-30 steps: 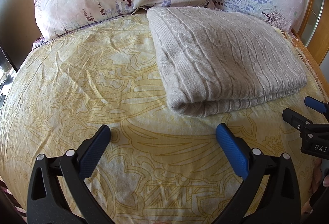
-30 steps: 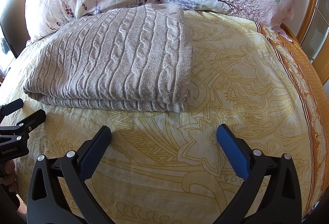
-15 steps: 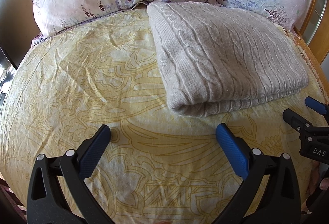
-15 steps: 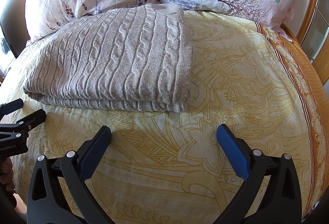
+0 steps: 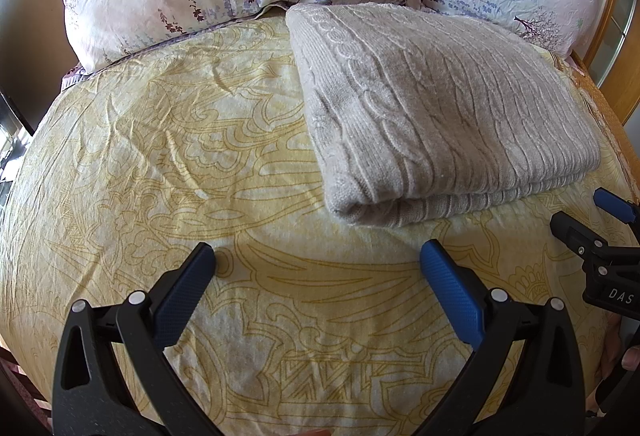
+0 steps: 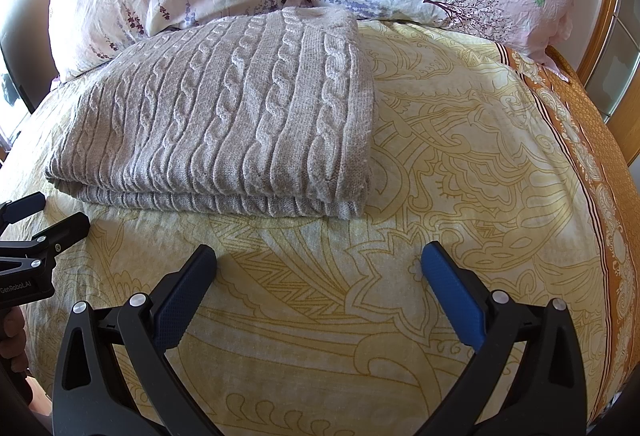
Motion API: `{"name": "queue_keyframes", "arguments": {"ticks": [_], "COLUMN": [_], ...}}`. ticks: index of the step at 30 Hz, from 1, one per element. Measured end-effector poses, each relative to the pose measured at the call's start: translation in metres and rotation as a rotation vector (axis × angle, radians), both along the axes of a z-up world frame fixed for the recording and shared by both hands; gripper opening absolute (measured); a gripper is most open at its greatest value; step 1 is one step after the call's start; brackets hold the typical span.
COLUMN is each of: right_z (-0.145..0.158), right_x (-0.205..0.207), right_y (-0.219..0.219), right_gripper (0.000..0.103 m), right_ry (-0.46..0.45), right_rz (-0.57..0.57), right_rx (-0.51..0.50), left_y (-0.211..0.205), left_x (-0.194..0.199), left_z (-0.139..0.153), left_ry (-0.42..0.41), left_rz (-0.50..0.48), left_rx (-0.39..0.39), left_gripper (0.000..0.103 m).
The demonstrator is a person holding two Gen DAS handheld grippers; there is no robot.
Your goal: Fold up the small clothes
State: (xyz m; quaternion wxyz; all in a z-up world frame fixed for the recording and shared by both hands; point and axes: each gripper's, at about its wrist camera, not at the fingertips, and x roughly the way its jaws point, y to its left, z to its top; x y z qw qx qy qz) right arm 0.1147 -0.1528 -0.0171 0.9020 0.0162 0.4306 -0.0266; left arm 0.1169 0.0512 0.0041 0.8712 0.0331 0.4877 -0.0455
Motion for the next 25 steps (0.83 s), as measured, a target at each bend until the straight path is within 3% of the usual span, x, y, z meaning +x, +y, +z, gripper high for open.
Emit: {"name": "queue_keyframes", "arguments": {"ticks": [25], "right_z": [0.0000], "right_x": [0.0004], "right_y": [-0.0001], "right_gripper": [0.102], "right_ry": [0.000], "right_rz": [0.000], "right_rx": [0.000], "left_y": [0.0008], "left_x": [0.0059], "left_z": [-0.0001], "left_ry": [0.048], "left_rz": [-0.009], "left_rx": [0.003], "left_gripper": [0.101]}}
